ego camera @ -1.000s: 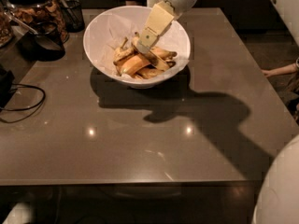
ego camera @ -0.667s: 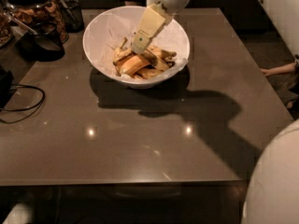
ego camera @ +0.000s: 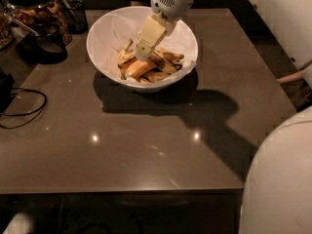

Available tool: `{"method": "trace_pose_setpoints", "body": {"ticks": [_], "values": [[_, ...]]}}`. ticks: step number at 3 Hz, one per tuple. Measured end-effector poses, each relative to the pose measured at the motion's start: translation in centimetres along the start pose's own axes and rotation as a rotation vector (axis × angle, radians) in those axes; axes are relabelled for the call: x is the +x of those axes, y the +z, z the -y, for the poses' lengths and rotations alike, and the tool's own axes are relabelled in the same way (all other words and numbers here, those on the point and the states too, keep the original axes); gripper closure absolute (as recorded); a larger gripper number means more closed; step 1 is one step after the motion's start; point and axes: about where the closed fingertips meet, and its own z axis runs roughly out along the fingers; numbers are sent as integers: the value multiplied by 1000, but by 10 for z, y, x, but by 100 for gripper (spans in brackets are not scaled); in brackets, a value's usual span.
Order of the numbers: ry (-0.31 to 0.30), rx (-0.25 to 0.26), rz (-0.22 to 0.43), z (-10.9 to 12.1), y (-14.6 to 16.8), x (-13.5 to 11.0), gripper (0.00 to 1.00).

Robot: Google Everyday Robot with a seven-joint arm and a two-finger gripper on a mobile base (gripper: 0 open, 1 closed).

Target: Pick banana from white bowl

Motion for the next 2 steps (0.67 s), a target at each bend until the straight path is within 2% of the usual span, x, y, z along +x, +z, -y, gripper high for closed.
{"method": "trace_pose_setpoints", "body": {"ticks": [2], "values": [[80,21,-8,28,9,11,27]]}}
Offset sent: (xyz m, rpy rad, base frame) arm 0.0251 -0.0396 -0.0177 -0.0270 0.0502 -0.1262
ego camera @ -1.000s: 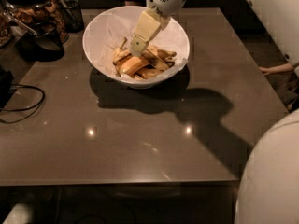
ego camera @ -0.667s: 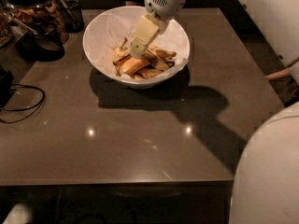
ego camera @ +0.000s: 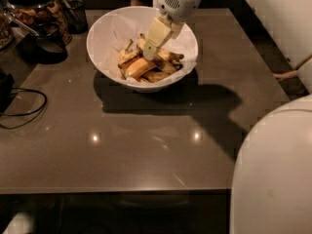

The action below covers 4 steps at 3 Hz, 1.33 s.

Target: Pick banana from white bowl

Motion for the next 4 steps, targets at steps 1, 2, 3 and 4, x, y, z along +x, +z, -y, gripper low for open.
{"method": "trace_pose_setpoints", "body": {"ticks": [1,2,3,4], "values": [[15,-1,-5,7,4,2,32],[15,-1,-5,6,4,2,33],[-29,-8,-35,-7,13,0,34],[-63,-12,-58,-17,20,-2,42]]}}
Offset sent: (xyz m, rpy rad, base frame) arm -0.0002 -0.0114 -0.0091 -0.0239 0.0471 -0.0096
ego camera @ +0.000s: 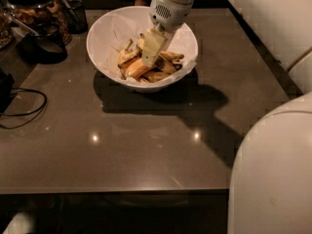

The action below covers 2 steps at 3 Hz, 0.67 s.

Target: Pick banana from white bowl

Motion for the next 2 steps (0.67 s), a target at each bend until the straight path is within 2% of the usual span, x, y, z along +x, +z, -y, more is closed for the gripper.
{"method": "trace_pose_setpoints", "body": {"ticks": [2], "values": [[-3,13,-2,6,-1,-1,40]]}}
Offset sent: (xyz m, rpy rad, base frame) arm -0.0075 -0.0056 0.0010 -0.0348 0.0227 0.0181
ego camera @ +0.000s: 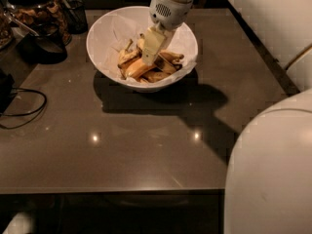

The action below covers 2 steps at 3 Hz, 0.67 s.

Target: Pick banana from white bowl

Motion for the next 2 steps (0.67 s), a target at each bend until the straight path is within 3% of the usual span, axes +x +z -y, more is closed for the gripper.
{"method": "trace_pose_setpoints", "body": {"ticks": [2], "values": [[21,2,-9,14,6,0,42]]}}
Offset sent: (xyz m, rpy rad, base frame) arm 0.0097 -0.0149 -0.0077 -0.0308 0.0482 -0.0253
